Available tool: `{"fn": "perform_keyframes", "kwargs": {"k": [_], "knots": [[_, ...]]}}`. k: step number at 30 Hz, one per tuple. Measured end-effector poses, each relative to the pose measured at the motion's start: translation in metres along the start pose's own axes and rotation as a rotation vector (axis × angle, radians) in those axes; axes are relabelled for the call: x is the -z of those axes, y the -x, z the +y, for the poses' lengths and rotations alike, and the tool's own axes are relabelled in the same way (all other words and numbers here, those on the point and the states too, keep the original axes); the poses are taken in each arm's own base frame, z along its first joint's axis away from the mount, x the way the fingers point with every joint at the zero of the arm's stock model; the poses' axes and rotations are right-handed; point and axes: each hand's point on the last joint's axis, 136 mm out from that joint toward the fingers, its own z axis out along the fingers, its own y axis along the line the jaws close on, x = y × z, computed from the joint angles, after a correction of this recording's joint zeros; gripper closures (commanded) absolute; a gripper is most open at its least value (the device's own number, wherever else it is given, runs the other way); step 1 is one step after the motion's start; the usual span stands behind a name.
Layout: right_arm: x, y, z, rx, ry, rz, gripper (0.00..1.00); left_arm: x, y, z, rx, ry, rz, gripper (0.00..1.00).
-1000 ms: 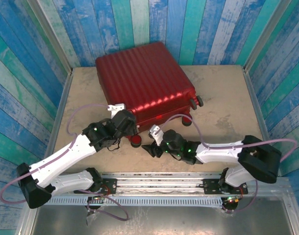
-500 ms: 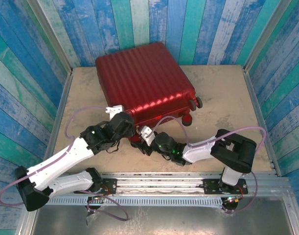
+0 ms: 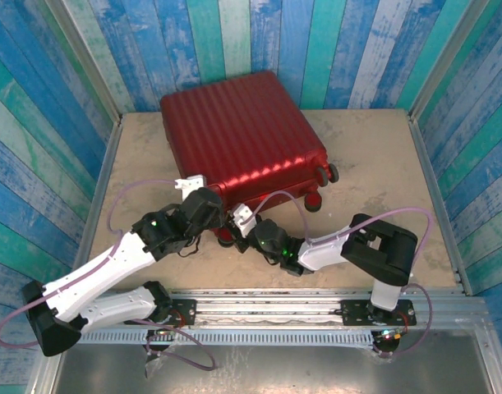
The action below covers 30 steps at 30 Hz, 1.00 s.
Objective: Pack the luggage
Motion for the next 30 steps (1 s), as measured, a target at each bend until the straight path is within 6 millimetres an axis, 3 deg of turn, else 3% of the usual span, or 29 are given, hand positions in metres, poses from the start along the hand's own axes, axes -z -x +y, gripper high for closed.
{"fn": "perform_keyframes", "kwargs": {"k": [9, 15, 19, 24, 30], "knots": [[-0.011, -0.007, 0.009, -0.016, -0.046, -0.005, 0.76, 0.001, 0.001, -0.001, 0.023, -0.009, -0.002, 0.49], [-0.009, -0.01, 0.003, -0.063, -0.137, -0.018, 0.47, 0.002, 0.001, -0.002, 0.029, -0.012, 0.0, 0.48], [-0.007, -0.013, -0.003, -0.095, -0.187, -0.015, 0.4, 0.002, 0.001, -0.002, 0.033, -0.014, -0.002, 0.48], [-0.007, -0.017, -0.013, -0.117, -0.269, 0.041, 0.43, 0.002, 0.001, -0.002, 0.034, -0.014, -0.002, 0.48], [-0.013, -0.011, -0.023, -0.152, -0.391, 0.112, 0.58, 0.0, 0.007, 0.002, 0.033, 0.004, -0.033, 0.47]]}}
